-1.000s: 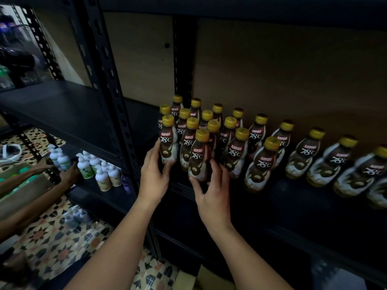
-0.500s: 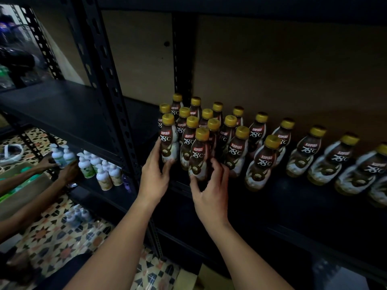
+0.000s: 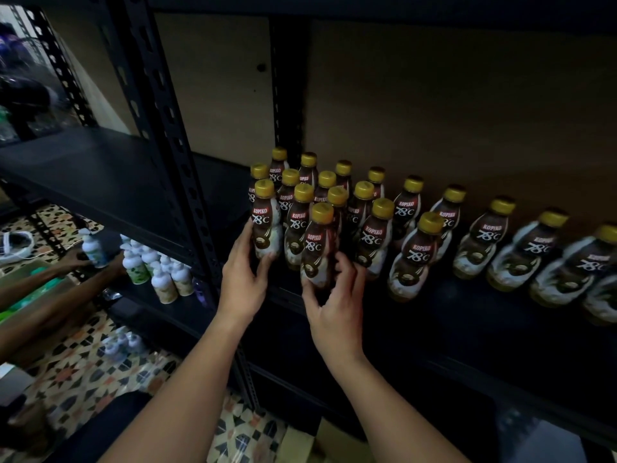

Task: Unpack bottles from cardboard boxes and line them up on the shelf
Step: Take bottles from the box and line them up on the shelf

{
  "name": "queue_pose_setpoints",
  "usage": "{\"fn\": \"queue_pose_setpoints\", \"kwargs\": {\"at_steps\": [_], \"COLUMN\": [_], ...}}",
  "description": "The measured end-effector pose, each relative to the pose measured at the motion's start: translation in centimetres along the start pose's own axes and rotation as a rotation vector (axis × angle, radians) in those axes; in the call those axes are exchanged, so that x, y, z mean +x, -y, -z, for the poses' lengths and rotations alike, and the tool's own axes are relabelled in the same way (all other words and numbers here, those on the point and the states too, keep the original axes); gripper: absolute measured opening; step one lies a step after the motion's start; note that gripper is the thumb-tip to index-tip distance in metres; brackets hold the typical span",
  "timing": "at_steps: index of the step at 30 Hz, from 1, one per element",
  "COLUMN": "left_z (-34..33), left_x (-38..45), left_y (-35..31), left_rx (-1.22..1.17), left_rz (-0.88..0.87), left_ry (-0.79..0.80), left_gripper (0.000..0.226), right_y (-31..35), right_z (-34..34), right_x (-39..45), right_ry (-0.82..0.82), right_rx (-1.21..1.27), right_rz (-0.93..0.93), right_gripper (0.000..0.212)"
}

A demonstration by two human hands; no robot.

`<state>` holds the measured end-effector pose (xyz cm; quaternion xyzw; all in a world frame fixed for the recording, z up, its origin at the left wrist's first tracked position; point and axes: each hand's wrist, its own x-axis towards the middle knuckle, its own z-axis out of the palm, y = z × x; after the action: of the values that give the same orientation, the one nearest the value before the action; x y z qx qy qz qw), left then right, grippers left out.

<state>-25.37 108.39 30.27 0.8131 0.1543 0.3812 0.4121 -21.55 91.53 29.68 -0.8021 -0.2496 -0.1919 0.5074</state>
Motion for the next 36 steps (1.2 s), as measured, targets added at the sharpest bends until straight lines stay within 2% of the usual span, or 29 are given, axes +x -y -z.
{"fn": "queue_pose_setpoints", "kwargs": {"at_steps": [5, 10, 22, 28, 30, 33, 36], "left_z": [-0.2, -0.5, -0.8, -1.0, -1.3, -2.5, -5.0], "left_x": [-0.3, -0.5, -0.7, -1.3, -2.5, -5.7, -9.8], "left_y": [0.0, -0.1, -0.4, -0.5, -0.6, -0.5, 0.7], "left_rx": [0.054, 0.063, 0.036, 0.001, -0.030, -0.002, 0.055], "left_rz": [0.021, 0.016, 0.029, 0.077, 0.075, 0.035, 0.017], "left_ry": [-0.021, -0.030, -0.053, -0.087, -0.147, -0.290, -0.291], "left_gripper": [0.074, 0.075, 0.069, 0.072, 0.068, 0.054, 0.045], "right_y": [-0.2, -1.1, -0.3, -0.6, -1.0, -2.4, -5.3], "right_z": [0.1, 0.0, 0.6, 1.8, 2.8, 4.6, 5.6], "right_x": [-0.1, -0.1, 0.3, -0.3, -0.9, -2.8, -6.3], "right_ry": [0.015, 0.063, 0.086, 0.148, 0.100, 0.042, 0.104], "right_rx": [0.005, 0.030, -0.030, 0.046, 0.084, 0.081, 0.083], "right_rz": [0.022, 0.024, -0.025, -0.027, 0.030, 0.174, 0.234], "right_gripper": [0.064, 0.075, 0.068, 0.078, 0.073, 0.051, 0.038]}}
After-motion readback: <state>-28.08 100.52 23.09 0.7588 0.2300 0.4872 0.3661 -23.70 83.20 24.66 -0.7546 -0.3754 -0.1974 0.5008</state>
